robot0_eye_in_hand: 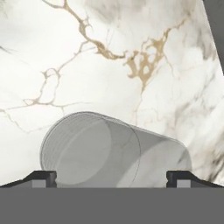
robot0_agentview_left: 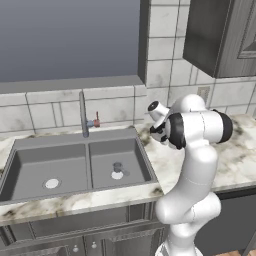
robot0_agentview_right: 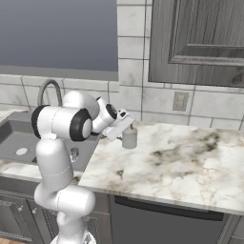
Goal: Move any existing items from the left basin to the right basin for drying. Then move the glass cup from the counter to the left basin of the sink for washing.
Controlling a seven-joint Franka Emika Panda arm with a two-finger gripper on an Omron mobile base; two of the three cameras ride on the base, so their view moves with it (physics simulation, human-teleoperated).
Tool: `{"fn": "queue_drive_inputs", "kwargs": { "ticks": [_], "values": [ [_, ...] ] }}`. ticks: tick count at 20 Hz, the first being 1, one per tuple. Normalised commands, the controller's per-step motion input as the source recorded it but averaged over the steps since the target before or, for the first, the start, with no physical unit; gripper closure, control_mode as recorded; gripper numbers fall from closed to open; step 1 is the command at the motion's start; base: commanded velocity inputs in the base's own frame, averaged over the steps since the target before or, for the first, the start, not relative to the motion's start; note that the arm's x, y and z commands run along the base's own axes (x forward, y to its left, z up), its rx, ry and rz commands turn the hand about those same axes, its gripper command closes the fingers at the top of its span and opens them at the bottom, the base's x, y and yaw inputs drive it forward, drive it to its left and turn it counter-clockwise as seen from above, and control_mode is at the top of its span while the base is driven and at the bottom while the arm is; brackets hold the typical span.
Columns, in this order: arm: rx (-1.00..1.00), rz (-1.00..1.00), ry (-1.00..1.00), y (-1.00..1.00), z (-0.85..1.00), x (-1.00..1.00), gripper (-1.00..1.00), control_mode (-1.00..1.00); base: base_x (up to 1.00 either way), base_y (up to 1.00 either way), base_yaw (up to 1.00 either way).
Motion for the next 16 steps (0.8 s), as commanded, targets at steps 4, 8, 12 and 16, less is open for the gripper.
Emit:
{"fn": "queue_drive_inputs", "kwargs": {
  "ticks": [4, 8, 12, 16],
  "values": [
    [0.0, 0.02, 0.0, 0.0, -0.41, 0.0, -1.0, -1.0, 0.0, 0.0, 0.0],
    [0.0, 0.0, 0.0, 0.0, -0.39, 0.0, 1.0, -1.0, 0.0, 0.0, 0.0],
    [0.01, 0.0, 0.0, -0.02, -0.31, 0.0, 1.0, -1.0, 0.0, 0.0, 0.0],
    [0.04, 0.0, 0.0, -0.06, -0.24, -0.12, 1.0, -1.0, 0.0, 0.0, 0.0]
  ]
}}
